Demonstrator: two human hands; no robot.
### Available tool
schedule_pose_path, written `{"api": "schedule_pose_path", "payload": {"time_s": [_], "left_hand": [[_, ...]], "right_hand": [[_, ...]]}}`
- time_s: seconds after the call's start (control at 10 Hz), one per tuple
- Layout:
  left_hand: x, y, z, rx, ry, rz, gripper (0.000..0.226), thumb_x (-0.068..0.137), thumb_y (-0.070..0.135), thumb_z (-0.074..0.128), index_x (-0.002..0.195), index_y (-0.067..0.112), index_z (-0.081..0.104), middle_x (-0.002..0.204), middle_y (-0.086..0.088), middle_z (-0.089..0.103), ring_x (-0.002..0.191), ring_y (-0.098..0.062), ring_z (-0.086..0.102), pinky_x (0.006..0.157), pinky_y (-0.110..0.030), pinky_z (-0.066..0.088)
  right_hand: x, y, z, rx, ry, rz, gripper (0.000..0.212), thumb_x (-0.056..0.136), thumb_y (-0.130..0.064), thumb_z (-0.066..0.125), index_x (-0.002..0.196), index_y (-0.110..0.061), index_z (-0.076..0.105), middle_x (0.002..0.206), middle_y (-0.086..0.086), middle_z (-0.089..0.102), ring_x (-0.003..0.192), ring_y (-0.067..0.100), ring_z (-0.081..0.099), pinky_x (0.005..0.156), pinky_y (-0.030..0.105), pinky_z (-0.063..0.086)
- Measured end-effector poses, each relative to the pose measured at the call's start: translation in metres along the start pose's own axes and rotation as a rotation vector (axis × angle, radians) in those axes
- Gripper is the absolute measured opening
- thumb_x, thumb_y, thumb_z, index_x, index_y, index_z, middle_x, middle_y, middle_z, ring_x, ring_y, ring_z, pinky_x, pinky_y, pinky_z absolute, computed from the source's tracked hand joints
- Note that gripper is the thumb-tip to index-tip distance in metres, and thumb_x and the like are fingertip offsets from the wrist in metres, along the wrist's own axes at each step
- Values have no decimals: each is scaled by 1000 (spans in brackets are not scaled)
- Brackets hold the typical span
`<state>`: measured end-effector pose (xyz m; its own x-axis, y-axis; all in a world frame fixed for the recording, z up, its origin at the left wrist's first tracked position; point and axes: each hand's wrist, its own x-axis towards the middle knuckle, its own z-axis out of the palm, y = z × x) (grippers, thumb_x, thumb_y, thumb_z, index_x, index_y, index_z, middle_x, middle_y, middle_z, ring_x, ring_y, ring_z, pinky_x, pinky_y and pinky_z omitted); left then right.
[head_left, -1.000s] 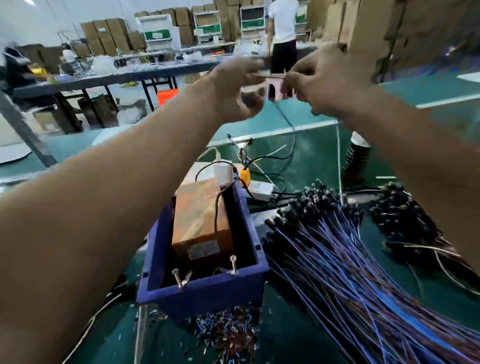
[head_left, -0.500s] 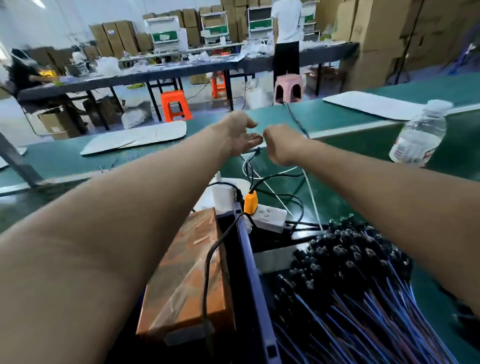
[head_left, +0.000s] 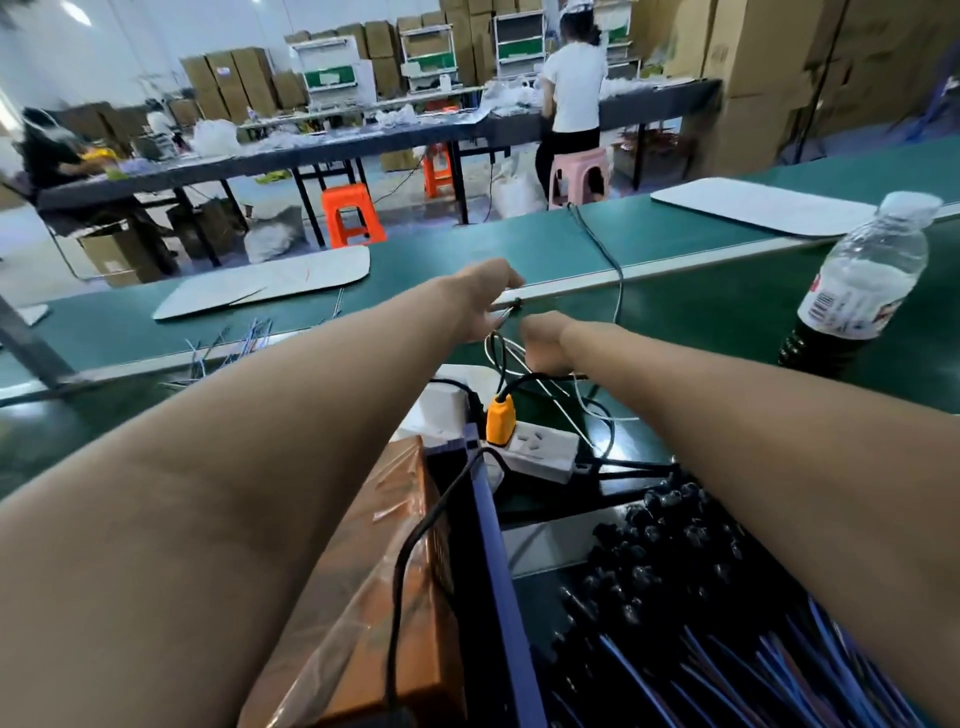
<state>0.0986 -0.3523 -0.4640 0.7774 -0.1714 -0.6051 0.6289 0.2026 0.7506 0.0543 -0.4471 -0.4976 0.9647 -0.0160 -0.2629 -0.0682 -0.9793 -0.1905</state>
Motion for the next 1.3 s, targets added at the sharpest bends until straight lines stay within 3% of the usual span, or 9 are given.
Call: {"api": "schedule_pose_path", "payload": {"time_s": [0.1, 0.3, 0.4, 0.6, 0.7, 0.8, 0.9, 1.1, 1.3], "left_hand": [[-47, -8, -1, 86, -139, 214, 66, 104, 19, 56, 159, 7, 21, 169, -21, 9, 155, -36, 21, 124, -38, 29], [-136, -3, -51, -105, -282, 409, 47, 105, 24, 53, 144, 0, 44, 152, -29, 38, 139, -40, 44, 115, -40, 44], [-193, -1, -101, -344, -319, 561, 29, 106, 23, 48, 123, 1, 54, 129, -22, 56, 118, -33, 60, 108, -40, 51], [-316, -62, -202, -258, -331, 795, 26, 105, 28, 46, 111, 12, 65, 109, -7, 70, 98, -23, 68, 88, -31, 59], [-348, -119, -246, 80, -13, 899, 24, 107, 25, 47, 103, 17, 69, 95, 2, 75, 80, -12, 68, 64, -23, 54], [-353, -172, -293, 719, 514, 909, 14, 97, 25, 63, 94, 17, 74, 90, -2, 77, 86, -22, 70, 74, -33, 56], [-350, -215, -346, 1334, 900, 688, 29, 90, 40, 70, 101, 14, 75, 101, -14, 74, 104, -34, 65, 94, -42, 47], [-348, -250, -378, 1357, 909, 714, 20, 83, 33, 81, 89, 15, 74, 97, -16, 63, 101, -37, 58, 90, -40, 43], [-347, -247, -375, 1203, 933, 824, 12, 91, 17, 72, 89, 6, 71, 99, -19, 68, 98, -37, 61, 86, -40, 41]], "right_hand": [[-19, -2, -8, -8, 55, -44, 28, 105, -8, 53, 127, 6, 63, 77, 1, 43, 96, 23, 44, 56, 19, 28], [-88, -15, -20, 73, 182, 14, 26, 101, -2, 43, 105, 6, 67, 115, 24, 69, 111, 36, 63, 87, 32, 51], [-129, -30, -24, 64, 288, -62, 33, 99, -3, 48, 122, 4, 70, 128, 23, 69, 119, 38, 63, 101, 41, 53], [-246, -97, -19, 317, 553, -269, 27, 98, -6, 58, 114, -9, 79, 115, 11, 77, 111, 26, 68, 101, 29, 51], [-314, -144, 3, 526, 693, -492, 20, 98, -6, 61, 105, -10, 80, 97, 5, 79, 87, 17, 73, 88, 32, 59], [-367, -192, 47, 618, 605, -680, 17, 97, -6, 63, 100, -12, 79, 84, -2, 76, 65, 5, 66, 67, 23, 57], [-387, -233, 103, 552, 351, -695, 17, 95, -7, 63, 90, -12, 79, 78, 2, 75, 67, 15, 68, 72, 35, 59], [-364, -279, 182, 573, -58, -394, 23, 95, -5, 57, 94, -7, 80, 91, 15, 78, 90, 32, 75, 86, 48, 62], [-348, -298, 184, 706, -68, -289, 22, 89, 0, 49, 89, 7, 70, 81, 23, 75, 76, 38, 77, 75, 52, 65]]}}
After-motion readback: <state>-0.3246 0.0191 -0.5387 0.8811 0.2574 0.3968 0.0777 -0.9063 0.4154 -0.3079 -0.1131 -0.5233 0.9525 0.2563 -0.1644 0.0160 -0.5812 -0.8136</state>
